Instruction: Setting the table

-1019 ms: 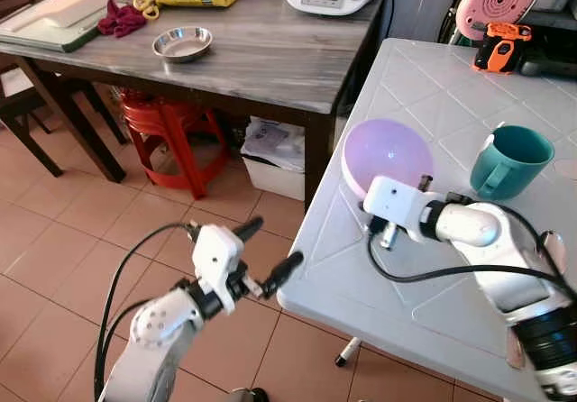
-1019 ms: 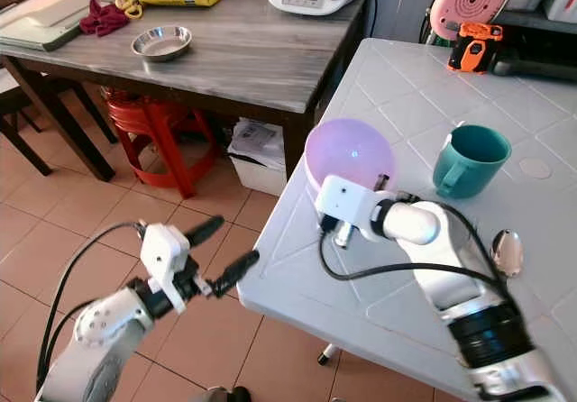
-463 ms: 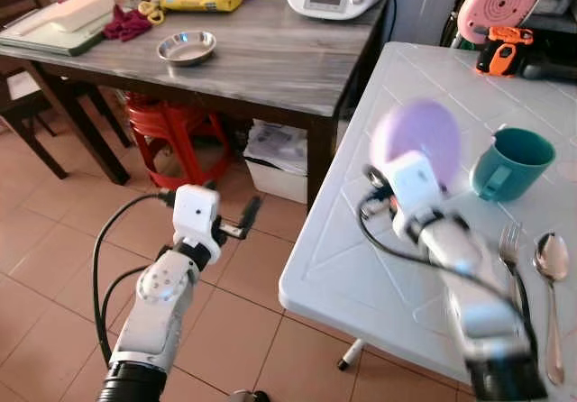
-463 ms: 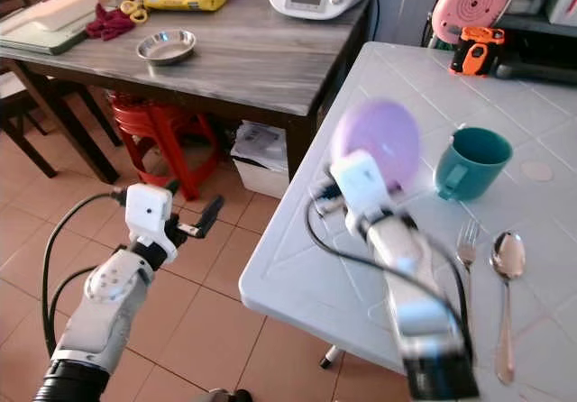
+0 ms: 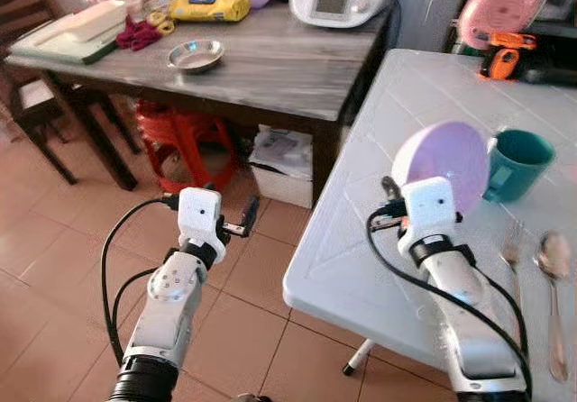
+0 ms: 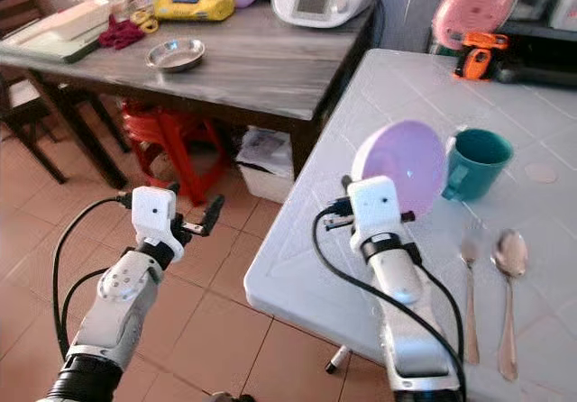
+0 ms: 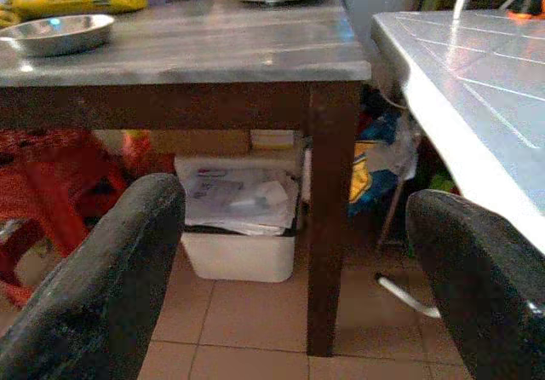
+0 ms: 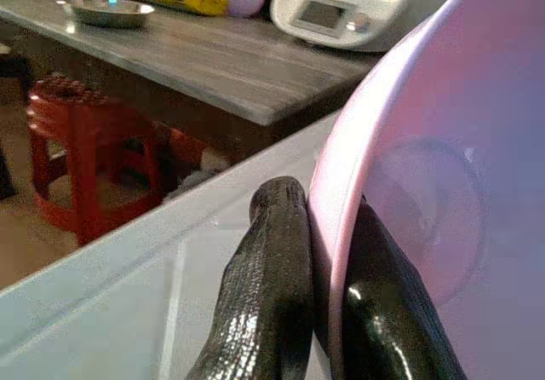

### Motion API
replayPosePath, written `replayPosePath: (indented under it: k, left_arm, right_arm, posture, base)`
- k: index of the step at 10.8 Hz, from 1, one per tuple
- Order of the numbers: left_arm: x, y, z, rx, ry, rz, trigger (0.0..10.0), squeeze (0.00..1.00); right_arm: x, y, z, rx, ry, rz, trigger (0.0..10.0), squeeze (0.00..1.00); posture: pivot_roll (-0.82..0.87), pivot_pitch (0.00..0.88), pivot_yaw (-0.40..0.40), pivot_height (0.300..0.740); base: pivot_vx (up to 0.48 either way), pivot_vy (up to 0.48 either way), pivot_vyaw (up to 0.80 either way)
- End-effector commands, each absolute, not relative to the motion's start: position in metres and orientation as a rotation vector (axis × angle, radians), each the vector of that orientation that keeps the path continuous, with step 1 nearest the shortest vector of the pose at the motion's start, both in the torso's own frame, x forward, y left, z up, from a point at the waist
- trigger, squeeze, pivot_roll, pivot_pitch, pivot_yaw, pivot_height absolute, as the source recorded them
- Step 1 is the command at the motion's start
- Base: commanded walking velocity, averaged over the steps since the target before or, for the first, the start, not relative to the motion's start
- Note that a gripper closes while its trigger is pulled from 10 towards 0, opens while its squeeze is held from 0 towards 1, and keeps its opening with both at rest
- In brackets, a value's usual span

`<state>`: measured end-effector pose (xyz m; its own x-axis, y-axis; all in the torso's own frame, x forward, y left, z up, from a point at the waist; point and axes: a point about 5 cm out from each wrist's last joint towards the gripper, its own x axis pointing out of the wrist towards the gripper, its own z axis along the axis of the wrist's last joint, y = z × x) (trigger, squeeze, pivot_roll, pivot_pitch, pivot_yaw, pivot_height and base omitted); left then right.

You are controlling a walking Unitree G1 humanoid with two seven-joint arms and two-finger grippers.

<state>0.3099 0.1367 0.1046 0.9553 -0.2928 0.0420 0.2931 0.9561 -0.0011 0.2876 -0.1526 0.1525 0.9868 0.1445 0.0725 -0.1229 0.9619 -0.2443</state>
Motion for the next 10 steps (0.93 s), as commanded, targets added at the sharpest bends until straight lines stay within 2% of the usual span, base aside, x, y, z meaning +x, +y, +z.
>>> replayPosePath:
  k: [1,8,10]
  left_arm:
    - [0.311,0.142,0.104,0.004,-0.042,-0.28,10.0,0.0]
    - [0.309,0.144,0.1,0.01,-0.04,-0.281,10.0,0.0]
    - [0.309,0.142,0.1,0.011,-0.041,-0.291,10.0,0.0]
  right_arm:
    - [0.286,-0.156,0.158,-0.234,-0.111,0.11,10.0,0.0]
    - [0.285,-0.146,0.157,-0.224,-0.126,0.124,10.0,0.0]
    - [0.285,-0.144,0.159,-0.224,-0.136,0.123,10.0,0.0]
  posture:
    - [-0.11,0.08,0.098,0.74]
    - [-0.1,0.088,0.1,0.74]
    - [-0.1,0.091,0.103,0.74]
  base:
    - [0.0,0.0,-0.79]
    - [0.0,0.312,-0.48]
    - [0.0,0.371,-0.2]
